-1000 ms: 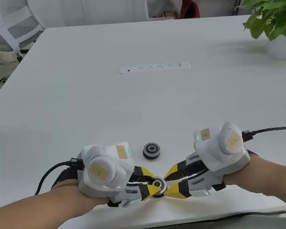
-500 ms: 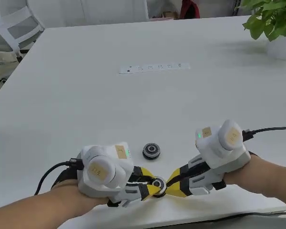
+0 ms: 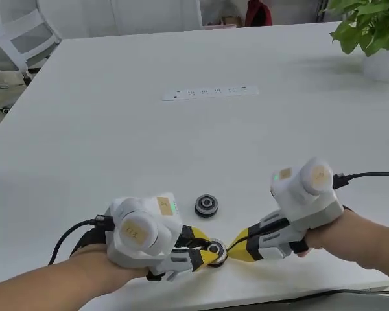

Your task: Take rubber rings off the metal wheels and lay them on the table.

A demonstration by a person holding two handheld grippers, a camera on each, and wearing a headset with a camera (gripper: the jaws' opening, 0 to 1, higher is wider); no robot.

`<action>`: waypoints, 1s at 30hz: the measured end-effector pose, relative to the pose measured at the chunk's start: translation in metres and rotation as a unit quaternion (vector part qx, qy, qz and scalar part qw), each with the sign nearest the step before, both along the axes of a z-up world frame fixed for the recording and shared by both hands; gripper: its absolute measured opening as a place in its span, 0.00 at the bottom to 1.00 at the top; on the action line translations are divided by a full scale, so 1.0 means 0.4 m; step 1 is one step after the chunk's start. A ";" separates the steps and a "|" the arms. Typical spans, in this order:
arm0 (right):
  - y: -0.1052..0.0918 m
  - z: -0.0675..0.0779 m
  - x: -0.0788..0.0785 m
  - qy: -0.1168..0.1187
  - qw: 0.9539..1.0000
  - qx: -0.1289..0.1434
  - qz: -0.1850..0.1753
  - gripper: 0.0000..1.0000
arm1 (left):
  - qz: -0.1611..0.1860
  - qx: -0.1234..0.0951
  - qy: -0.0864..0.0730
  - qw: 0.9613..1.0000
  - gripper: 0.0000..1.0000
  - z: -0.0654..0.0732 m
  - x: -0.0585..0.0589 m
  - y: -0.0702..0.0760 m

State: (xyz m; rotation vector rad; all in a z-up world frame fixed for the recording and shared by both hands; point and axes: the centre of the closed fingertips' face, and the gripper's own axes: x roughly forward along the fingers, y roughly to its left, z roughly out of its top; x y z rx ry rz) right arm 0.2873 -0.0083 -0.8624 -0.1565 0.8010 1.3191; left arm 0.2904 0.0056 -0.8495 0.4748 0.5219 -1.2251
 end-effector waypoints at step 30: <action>0.002 0.018 0.031 0.117 0.985 0.069 -0.111 0.00 | 0.019 0.010 -0.003 1.000 0.12 -0.001 0.009 -0.002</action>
